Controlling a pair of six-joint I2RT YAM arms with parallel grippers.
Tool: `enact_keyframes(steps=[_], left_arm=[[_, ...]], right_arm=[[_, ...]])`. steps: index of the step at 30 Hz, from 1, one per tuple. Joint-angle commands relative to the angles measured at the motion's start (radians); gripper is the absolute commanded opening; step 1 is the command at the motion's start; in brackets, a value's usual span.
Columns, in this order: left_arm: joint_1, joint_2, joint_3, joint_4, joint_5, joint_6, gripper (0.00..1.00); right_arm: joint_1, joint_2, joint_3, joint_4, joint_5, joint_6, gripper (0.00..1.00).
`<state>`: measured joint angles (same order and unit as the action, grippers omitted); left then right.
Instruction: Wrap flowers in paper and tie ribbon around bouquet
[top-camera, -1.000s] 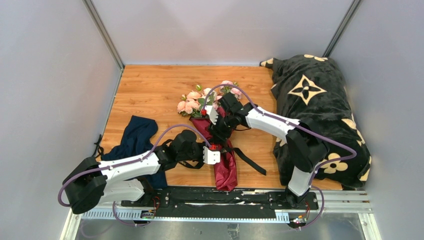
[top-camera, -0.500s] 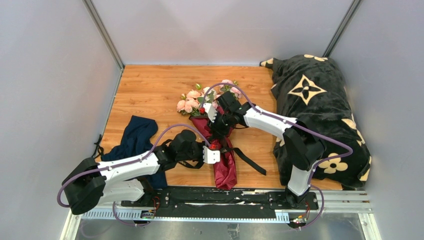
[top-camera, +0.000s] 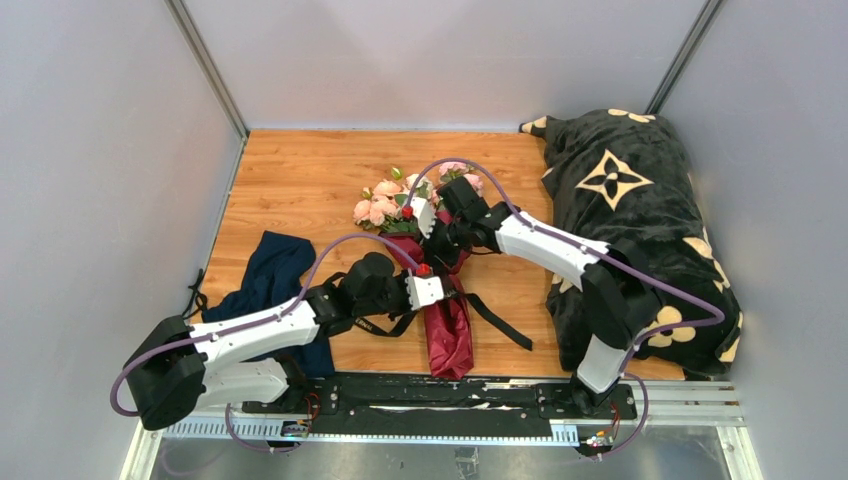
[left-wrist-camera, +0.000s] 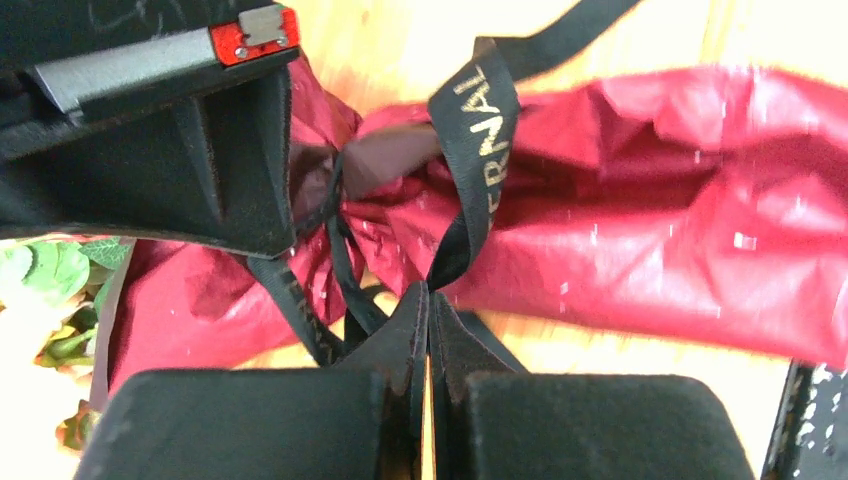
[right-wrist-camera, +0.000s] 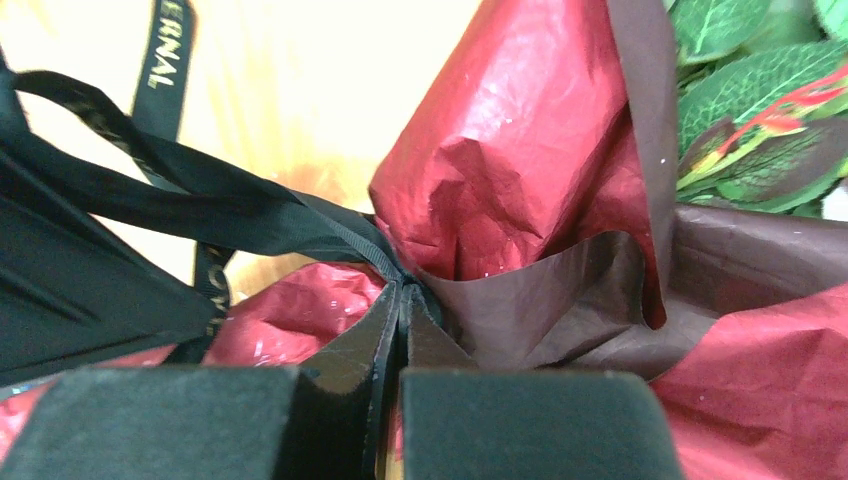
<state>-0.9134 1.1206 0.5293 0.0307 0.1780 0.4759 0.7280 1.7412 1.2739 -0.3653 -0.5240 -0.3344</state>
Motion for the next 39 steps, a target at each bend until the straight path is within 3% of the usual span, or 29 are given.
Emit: enact_keyframes(steps=[1, 8, 12, 17, 20, 25, 28, 30, 34, 39], left_arm=[[-0.008, 0.018, 0.065, -0.012, -0.047, -0.215, 0.00], [0.017, 0.070, 0.086, 0.063, -0.256, -0.490, 0.00], [0.057, 0.095, 0.095, 0.007, -0.351, -0.583, 0.00], [0.090, 0.107, 0.070, 0.023, -0.350, -0.606, 0.00], [0.090, 0.131, 0.046, 0.136, -0.279, -0.588, 0.00], [0.088, 0.159, 0.024, 0.177, -0.145, -0.594, 0.00], [0.090, 0.165, 0.007, 0.193, -0.234, -0.609, 0.00], [0.097, 0.156, 0.004, 0.212, -0.262, -0.613, 0.00], [0.099, 0.146, -0.019, 0.235, -0.252, -0.601, 0.00], [0.100, 0.136, -0.059, 0.281, -0.248, -0.573, 0.00]], right_arm=[[-0.015, -0.098, -0.027, 0.033, -0.088, 0.109, 0.00], [-0.030, -0.152, -0.091, 0.055, -0.120, 0.244, 0.00], [-0.052, -0.166, -0.112, 0.062, -0.147, 0.259, 0.00], [-0.073, -0.174, -0.161, 0.143, -0.243, 0.286, 0.00], [-0.073, -0.170, -0.177, 0.207, -0.316, 0.309, 0.00], [-0.074, -0.152, -0.212, 0.285, -0.368, 0.366, 0.00], [-0.070, -0.139, -0.218, 0.303, -0.425, 0.377, 0.00], [-0.071, -0.127, -0.186, 0.176, -0.423, 0.289, 0.08], [-0.123, -0.141, -0.122, -0.028, -0.344, 0.152, 0.39], [-0.181, -0.125, -0.022, -0.001, -0.370, 0.206, 0.44]])
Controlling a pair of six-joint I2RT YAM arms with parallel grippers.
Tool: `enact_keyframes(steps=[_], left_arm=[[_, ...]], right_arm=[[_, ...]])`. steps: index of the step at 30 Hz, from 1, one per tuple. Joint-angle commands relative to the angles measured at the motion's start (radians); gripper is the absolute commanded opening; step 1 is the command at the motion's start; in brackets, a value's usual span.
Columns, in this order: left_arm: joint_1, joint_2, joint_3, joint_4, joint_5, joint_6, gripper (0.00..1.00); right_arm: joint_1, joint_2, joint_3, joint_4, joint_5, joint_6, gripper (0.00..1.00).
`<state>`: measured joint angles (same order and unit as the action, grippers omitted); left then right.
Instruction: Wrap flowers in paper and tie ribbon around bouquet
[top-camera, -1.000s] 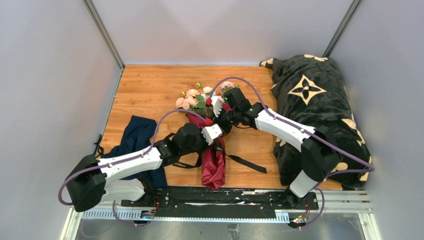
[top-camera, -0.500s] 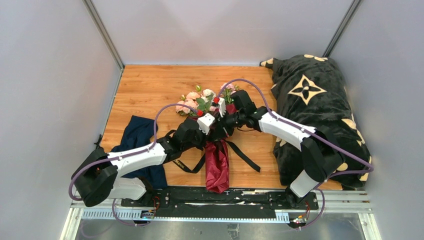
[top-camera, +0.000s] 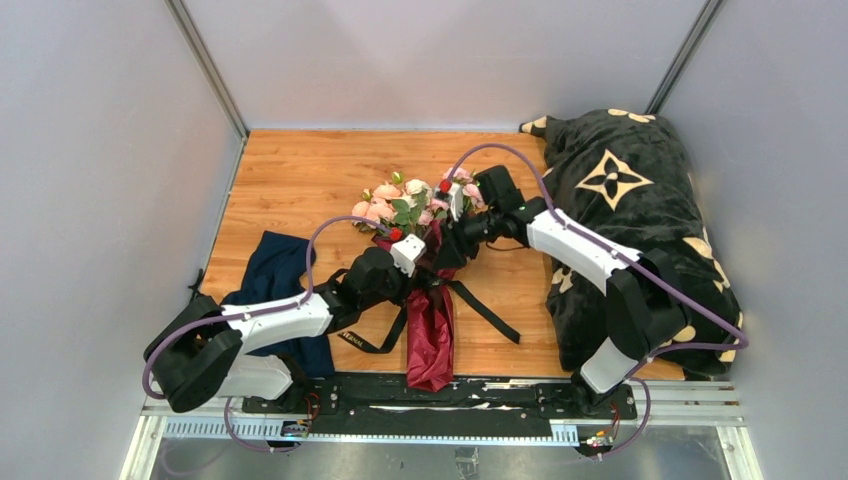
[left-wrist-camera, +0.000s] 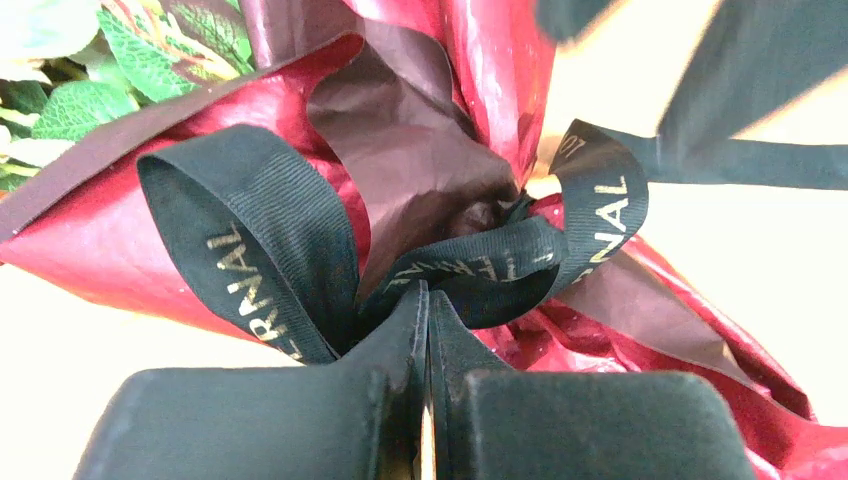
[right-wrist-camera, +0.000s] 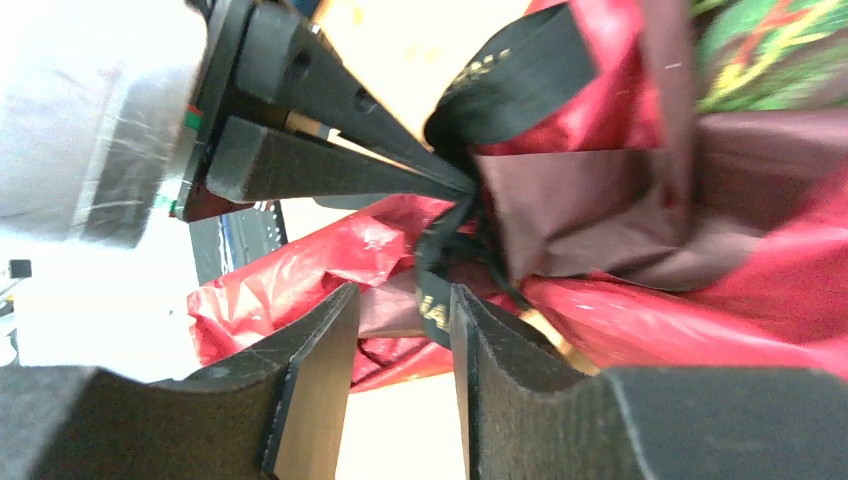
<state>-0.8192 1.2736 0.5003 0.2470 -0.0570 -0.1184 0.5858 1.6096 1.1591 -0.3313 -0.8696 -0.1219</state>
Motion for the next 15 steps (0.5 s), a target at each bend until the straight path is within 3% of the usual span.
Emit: enact_keyframes(steps=[1, 2, 4, 5, 9, 15], left_arm=[[0.006, -0.019, -0.034, 0.064, -0.010, 0.024, 0.00], [0.007, -0.023, -0.038, 0.064, -0.009, 0.026, 0.00], [0.008, -0.029, -0.045, 0.066, -0.020, 0.026, 0.00], [0.008, -0.030, -0.047, 0.066, -0.025, 0.025, 0.00], [0.011, -0.053, -0.060, 0.066, -0.002, 0.025, 0.00], [0.012, -0.066, -0.069, 0.079, 0.015, 0.029, 0.00]], right_arm=[[-0.035, 0.019, 0.104, -0.016, -0.023, 0.015, 0.43], [-0.029, 0.050, 0.111, -0.008, -0.018, 0.028, 0.38], [-0.004, 0.094, 0.127, -0.023, 0.022, 0.032, 0.19], [0.005, 0.110, 0.130, -0.031, 0.037, 0.027, 0.16], [0.042, 0.144, 0.123, -0.039, 0.094, 0.010, 0.07], [0.079, 0.171, 0.120, -0.083, 0.087, -0.032, 0.03]])
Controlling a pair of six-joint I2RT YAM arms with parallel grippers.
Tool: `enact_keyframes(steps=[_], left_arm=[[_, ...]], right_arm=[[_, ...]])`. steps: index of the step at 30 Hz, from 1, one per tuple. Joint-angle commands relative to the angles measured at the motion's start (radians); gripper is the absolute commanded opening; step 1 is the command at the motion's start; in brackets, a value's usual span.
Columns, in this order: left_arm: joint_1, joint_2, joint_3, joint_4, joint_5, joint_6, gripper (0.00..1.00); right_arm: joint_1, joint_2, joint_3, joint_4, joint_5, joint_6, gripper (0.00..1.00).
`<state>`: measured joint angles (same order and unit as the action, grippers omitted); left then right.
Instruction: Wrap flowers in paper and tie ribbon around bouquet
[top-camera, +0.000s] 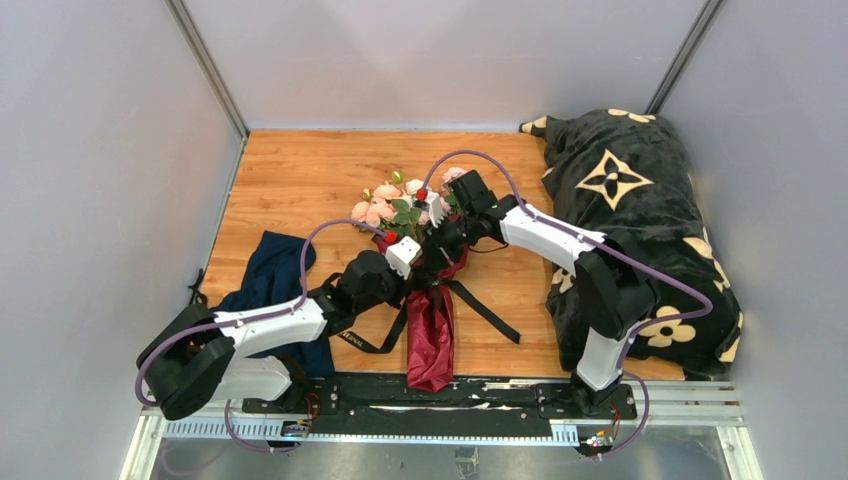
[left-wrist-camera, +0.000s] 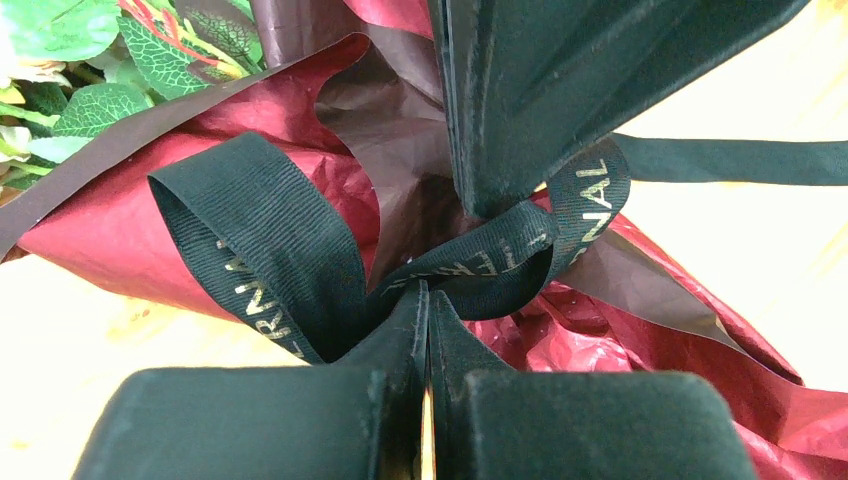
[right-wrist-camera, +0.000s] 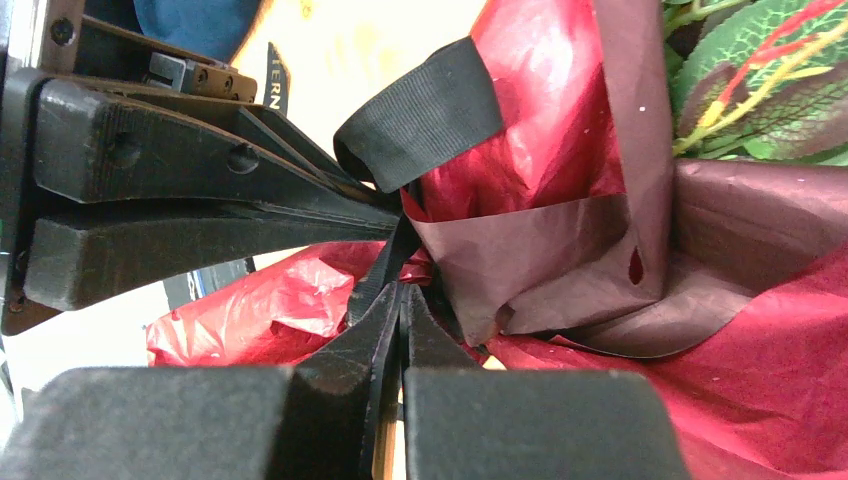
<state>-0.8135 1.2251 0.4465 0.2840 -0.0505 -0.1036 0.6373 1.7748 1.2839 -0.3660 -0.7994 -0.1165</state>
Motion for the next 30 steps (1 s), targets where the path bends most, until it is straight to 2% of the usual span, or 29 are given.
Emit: enact_keyframes(steps=[1, 5, 13, 20, 27, 30], left_arm=[[0.007, -0.017, -0.015, 0.045, 0.009, 0.015, 0.00], [0.007, -0.013, -0.017, 0.061, 0.021, 0.014, 0.00], [0.012, -0.020, -0.018, 0.070, 0.029, 0.013, 0.00], [0.035, -0.025, -0.024, 0.072, 0.044, 0.000, 0.00], [0.037, -0.040, -0.048, 0.078, 0.103, 0.001, 0.00], [0.038, -0.039, -0.055, 0.110, 0.091, 0.005, 0.00]], right_arm=[[0.028, 0.008, -0.009, -0.051, 0.025, -0.038, 0.03], [0.033, 0.016, -0.025, -0.039, -0.011, -0.041, 0.04], [0.067, 0.067, -0.014, -0.019, -0.032, -0.057, 0.14], [0.073, 0.089, -0.017, -0.022, -0.057, -0.087, 0.31], [0.074, 0.088, -0.035, 0.125, 0.006, 0.014, 0.34], [0.081, 0.086, -0.060, 0.204, -0.049, 0.041, 0.38]])
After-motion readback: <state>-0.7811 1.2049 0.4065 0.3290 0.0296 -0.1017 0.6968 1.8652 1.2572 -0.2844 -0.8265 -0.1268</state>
